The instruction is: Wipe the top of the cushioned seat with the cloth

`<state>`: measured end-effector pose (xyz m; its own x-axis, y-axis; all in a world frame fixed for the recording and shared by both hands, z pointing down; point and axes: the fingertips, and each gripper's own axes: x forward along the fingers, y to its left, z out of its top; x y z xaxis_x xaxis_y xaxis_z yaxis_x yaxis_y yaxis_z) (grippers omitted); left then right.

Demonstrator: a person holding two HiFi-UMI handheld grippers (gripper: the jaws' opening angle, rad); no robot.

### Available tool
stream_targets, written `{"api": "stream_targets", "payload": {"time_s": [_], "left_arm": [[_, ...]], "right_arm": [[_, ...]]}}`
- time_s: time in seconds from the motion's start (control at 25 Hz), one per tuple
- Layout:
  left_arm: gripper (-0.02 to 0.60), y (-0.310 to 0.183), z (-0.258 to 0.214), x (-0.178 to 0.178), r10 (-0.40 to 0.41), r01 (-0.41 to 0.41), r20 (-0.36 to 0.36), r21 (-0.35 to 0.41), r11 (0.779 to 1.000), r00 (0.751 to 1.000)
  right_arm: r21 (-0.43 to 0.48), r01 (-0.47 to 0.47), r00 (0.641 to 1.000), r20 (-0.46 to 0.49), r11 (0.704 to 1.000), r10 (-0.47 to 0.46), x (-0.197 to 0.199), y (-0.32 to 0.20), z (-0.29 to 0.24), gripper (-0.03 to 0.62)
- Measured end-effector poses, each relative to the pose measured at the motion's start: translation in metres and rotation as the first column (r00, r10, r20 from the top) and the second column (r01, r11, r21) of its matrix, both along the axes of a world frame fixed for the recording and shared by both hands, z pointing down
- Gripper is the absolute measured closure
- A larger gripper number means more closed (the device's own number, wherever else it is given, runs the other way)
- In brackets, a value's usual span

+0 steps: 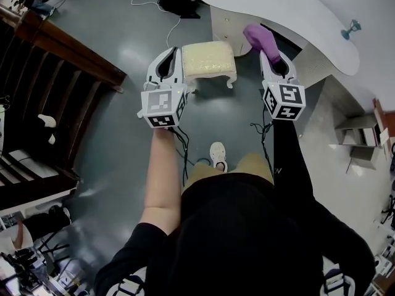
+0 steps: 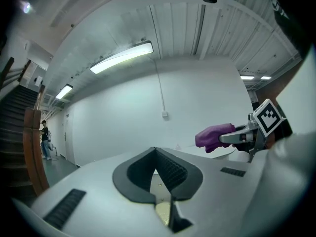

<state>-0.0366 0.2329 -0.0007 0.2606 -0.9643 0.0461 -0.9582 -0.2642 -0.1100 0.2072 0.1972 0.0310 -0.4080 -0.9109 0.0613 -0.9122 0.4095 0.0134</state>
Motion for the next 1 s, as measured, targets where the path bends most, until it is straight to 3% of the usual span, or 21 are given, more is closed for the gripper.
{"api": "stream_targets", "payload": {"time_s": [0.6, 0.88, 1.0], "left_arm": [[0.574, -0.092, 0.019, -0.033, 0.001, -0.001, -0.022, -0.021, 1.000, 1.000], [0.574, -0.177, 0.043, -0.043, -0.008, 0.008, 0.002, -0.056, 0.998, 1.000], [0.574, -0.218, 0.067, -0.057, -0.028, 0.029, 0.011, -0.099, 0.995, 1.000]], "right_arm": [[-0.033, 0.077, 0.997, 0.001, 0.997, -0.077, -0.051, -0.104, 0.014, 0.507], [-0.092, 0.140, 0.990, 0.009, 0.986, -0.140, -0.080, -0.194, 0.047, 0.507], [-0.157, 0.185, 0.983, 0.014, 0.970, -0.185, -0.104, -0.237, 0.080, 0.507]]}}
